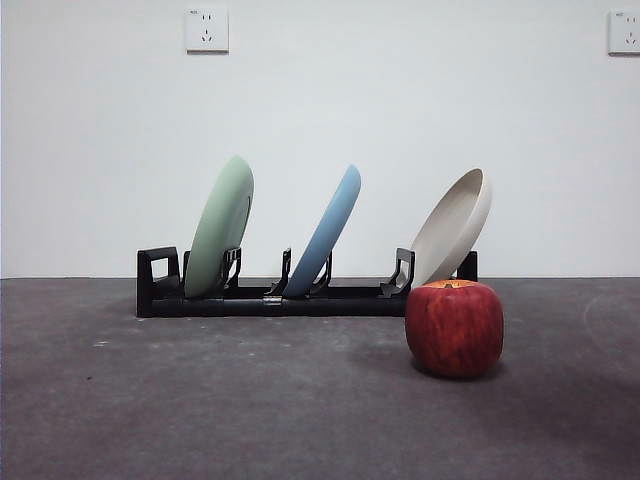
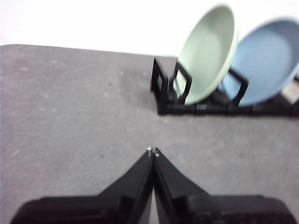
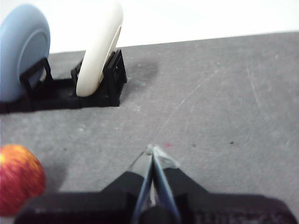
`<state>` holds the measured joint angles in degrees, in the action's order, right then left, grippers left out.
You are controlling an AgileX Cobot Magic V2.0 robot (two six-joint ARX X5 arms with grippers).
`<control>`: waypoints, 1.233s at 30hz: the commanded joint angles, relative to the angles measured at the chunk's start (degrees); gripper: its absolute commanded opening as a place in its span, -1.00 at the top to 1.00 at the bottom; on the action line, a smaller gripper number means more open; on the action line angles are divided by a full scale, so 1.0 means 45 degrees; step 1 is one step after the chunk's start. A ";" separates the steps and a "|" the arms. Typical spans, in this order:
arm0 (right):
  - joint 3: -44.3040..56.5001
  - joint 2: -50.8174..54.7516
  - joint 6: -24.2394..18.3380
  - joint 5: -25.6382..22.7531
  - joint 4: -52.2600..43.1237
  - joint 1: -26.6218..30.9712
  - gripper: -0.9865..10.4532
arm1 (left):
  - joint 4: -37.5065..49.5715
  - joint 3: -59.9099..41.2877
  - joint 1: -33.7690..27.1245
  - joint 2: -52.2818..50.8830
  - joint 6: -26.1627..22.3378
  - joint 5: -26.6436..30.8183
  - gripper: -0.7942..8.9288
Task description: Take the green plate from the plate rack,put the plate on the table,take the apple from the table,put the apple in the plate
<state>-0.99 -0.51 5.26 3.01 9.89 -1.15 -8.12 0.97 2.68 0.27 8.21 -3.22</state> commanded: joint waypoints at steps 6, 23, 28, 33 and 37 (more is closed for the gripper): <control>-0.0418 -0.0097 0.3089 0.0092 0.0185 -0.0010 0.84 | 0.0855 0.0257 -0.0034 -0.0019 0.1613 -0.1044 0.85; -0.5561 -0.6951 0.2059 0.1132 0.0214 -0.0005 0.84 | 0.0534 0.4605 -0.0034 0.6421 0.1608 -0.1078 0.85; -0.6960 -0.9792 0.1710 0.2948 0.0219 -0.0005 0.84 | 0.0427 0.6494 -0.0034 0.9491 0.1511 -0.2409 0.85; -0.8301 -1.2143 0.1710 0.4886 0.0233 -0.0010 0.82 | 0.0442 0.8476 -0.0019 1.2361 0.1511 -0.4430 0.85; -0.9612 -1.3780 0.1710 0.5756 0.0277 -0.0083 0.51 | 0.0204 1.0817 0.0223 1.5101 0.1506 -0.5076 0.84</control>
<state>-44.01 -62.33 13.47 28.58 11.35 -1.43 -7.25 49.28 3.44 67.44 15.09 -25.69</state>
